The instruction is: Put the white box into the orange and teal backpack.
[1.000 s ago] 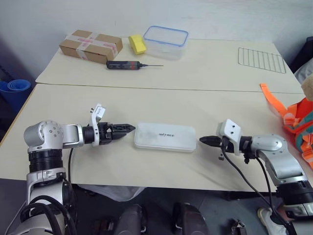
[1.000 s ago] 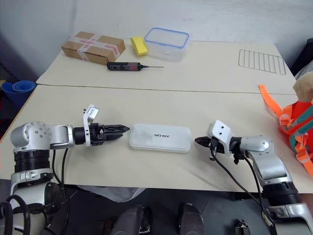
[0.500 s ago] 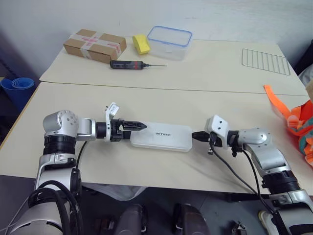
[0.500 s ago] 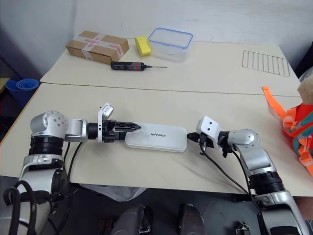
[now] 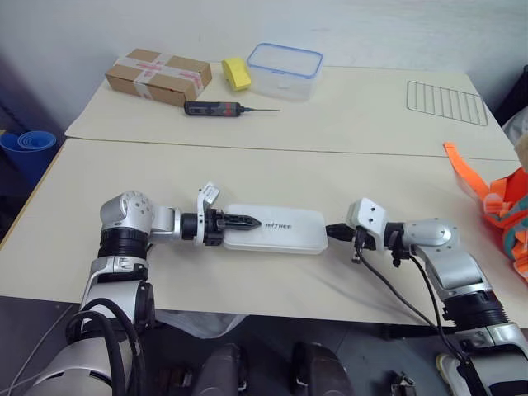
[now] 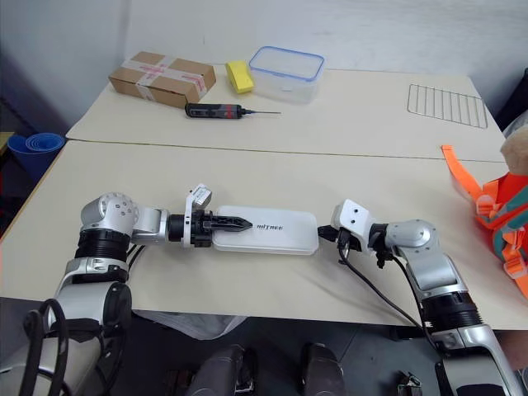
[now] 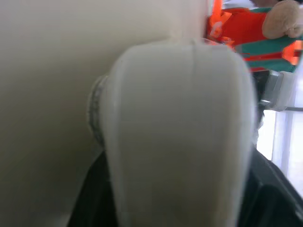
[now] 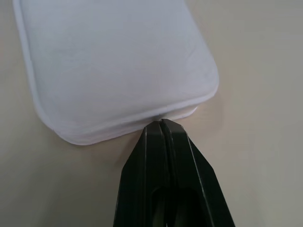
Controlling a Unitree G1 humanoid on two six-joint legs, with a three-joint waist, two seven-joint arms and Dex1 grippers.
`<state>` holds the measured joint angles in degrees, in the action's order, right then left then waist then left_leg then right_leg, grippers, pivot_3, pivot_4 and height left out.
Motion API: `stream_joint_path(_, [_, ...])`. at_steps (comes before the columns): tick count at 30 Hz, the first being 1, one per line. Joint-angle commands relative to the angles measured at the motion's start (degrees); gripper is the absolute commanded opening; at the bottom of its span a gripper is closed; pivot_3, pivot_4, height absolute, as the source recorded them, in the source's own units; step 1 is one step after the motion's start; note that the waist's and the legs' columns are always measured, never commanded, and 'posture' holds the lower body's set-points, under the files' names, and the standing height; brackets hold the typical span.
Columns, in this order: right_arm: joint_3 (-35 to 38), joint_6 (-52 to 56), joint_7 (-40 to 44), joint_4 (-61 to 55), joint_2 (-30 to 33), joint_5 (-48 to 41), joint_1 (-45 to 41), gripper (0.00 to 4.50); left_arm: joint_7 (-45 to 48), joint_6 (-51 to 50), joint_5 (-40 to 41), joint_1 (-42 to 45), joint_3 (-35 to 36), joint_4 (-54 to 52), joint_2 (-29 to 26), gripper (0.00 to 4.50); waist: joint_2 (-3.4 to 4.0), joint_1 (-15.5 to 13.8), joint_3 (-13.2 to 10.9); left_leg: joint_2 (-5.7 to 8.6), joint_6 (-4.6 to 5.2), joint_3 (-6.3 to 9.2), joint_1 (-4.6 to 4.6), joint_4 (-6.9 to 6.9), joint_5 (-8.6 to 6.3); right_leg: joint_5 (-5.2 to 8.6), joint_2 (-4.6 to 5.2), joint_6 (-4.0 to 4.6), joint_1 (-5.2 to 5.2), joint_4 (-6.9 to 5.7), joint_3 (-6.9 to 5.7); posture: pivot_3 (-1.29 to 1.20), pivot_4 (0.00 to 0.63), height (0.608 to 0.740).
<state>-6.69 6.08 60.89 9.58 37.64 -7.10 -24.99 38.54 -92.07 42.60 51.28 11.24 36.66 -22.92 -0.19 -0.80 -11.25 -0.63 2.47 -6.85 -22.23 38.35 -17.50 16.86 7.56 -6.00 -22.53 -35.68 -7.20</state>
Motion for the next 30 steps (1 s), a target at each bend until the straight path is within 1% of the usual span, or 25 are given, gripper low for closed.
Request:
stream_joint_path(1, [3.9,-0.9,1.3,-2.8,1.2,-4.0,2.9,0.0,1.2,-0.4,1.2,-1.7,-1.2,-5.0,-0.2,1.26,0.0,0.0,0.0,0.0,0.0,0.0,0.01,0.0,0.0,0.0,0.0,0.0,0.01,0.0,0.0,0.0,0.15,0.74])
stream_joint_path(2, [4.7,-0.8,1.6,-3.2,1.4,-4.8,3.6,0.0,1.5,-0.4,1.4,-2.1,-1.4,-6.1,-0.2,1.23,0.0,0.0,0.0,0.0,0.0,0.01,0.0,-0.01,0.0,0.0,0.0,0.0,0.01,0.0,0.03,0.0,0.15,0.74])
stream_joint_path(3, [8.6,1.4,1.4,-6.3,1.9,-8.5,7.1,0.17,3.0,0.0,2.2,-3.8,-2.5,-9.5,-0.9,1.23,0.0,-0.1,0.0,0.0,0.0,0.01,0.0,-0.02,0.0,0.0,0.0,0.0,0.0,0.01,0.07,0.0,0.15,0.74])
stream_joint_path(5, [14.0,3.8,0.7,-10.5,2.4,-13.1,11.9,0.57,5.4,1.0,3.0,-6.2,-4.7,-14.3,-2.0,1.23,0.0,-0.2,0.0,0.01,-0.01,0.03,-0.04,-0.06,-0.01,0.0,0.0,0.0,-0.03,0.01,0.09,0.0,0.15,0.74])
stream_joint_path(7, [20.0,5.5,-1.4,-15.7,2.9,-15.9,19.0,1.21,9.1,7.0,2.6,-9.8,-7.4,-20.8,-3.6,1.23,0.0,-0.4,0.0,0.01,-0.01,0.03,-0.06,-0.08,-0.01,0.0,0.0,0.0,-0.03,0.07,0.09,0.0,0.15,0.74])
stream_joint_path(9, [26.1,7.7,-4.3,-20.6,2.6,-18.2,26.1,1.88,15.4,19.0,0.3,-14.6,-10.8,-28.6,-5.3,1.23,0.0,-0.5,0.0,0.0,-0.02,0.03,-0.05,-0.08,-0.02,0.0,0.0,0.0,-0.02,0.09,0.12,0.0,0.15,0.74])
stream_joint_path(12, [38.2,8.4,-10.2,-28.2,-1.4,-21.2,38.2,2.97,23.9,37.3,-2.8,-21.8,-12.3,-36.2,-5.5,1.23,0.0,-0.6,0.0,-0.06,-0.09,-0.01,0.01,-0.1,-0.05,0.01,0.07,0.02,0.02,0.19,0.21,0.0,0.15,0.74])
stream_joint_path(14, [44.0,8.1,-13.4,-30.9,-4.0,-22.7,43.1,3.65,28.0,44.9,-5.0,-25.1,-14.4,-38.9,-6.2,1.23,0.0,-0.6,0.0,-0.1,-0.28,-0.06,0.04,-0.13,-0.16,0.02,0.11,0.04,0.02,0.48,0.3,0.0,0.15,0.74])
stream_joint_path(16, [50.7,7.0,-16.8,-32.7,-7.8,-24.0,48.8,4.39,29.8,50.3,-7.0,-27.7,-16.3,-41.0,-6.1,1.23,0.03,-0.6,0.0,-0.13,-0.46,-0.1,0.05,-0.19,-0.26,0.01,0.11,0.05,0.01,0.56,0.35,0.0,0.15,0.74])
stream_joint_path(17, [52.8,6.5,-17.8,-33.1,-8.9,-24.3,50.5,4.45,30.1,52.2,-7.7,-28.4,-17.0,-41.7,-5.9,1.23,0.03,-0.6,0.0,-0.15,-0.47,-0.11,0.06,-0.22,-0.27,0.01,0.13,0.05,0.0,0.56,0.37,0.0,0.15,0.74])
stream_joint_path(20, [58.8,4.1,-22.4,-33.8,-14.9,-25.1,56.3,4.45,29.6,55.6,-6.2,-30.2,-15.6,-42.9,-3.5,1.23,0.03,-0.6,0.0,-0.17,-0.43,-0.14,0.06,-0.27,-0.31,0.01,0.2,0.06,-0.03,0.57,0.44,0.0,0.15,0.74])
stream_joint_path(23, [61.9,1.8,-27.4,-31.9,-17.8,-23.9,57.3,4.45,31.3,58.7,-6.6,-31.4,-15.8,-44.6,-4.1,1.23,0.08,-0.2,0.1,-0.22,-0.4,-0.15,0.08,-0.29,-0.35,0.01,0.19,0.06,-0.04,0.57,0.48,0.0,0.15,0.74])
stream_joint_path(27, [61.9,1.4,-28.4,-30.6,-16.3,-24.6,56.8,4.45,33.4,59.3,-6.3,-30.9,-15.8,-44.8,-6.6,1.23,0.18,0.8,0.1,-0.24,-0.34,-0.24,0.13,-0.29,-0.36,0.01,0.19,0.07,-0.07,0.53,0.58,0.0,0.15,0.74])
stream_joint_path(28, [61.5,1.7,-28.6,-29.9,-15.0,-24.8,55.5,4.45,33.4,59.5,-6.4,-30.5,-15.8,-44.6,-6.8,1.23,0.24,0.9,0.1,-0.24,-0.32,-0.24,0.13,-0.3,-0.36,0.02,0.19,0.08,-0.07,0.52,0.58,0.0,0.15,0.74])
stream_joint_path(30, [59.1,2.7,-29.5,-25.4,-9.7,-23.9,48.3,4.45,33.4,60.1,-6.5,-29.8,-15.5,-44.4,-7.2,1.23,0.24,1.3,0.1,-0.24,-0.12,-0.26,0.15,-0.28,-0.31,0.02,0.19,0.08,-0.07,0.52,0.62,0.0,0.15,0.74])
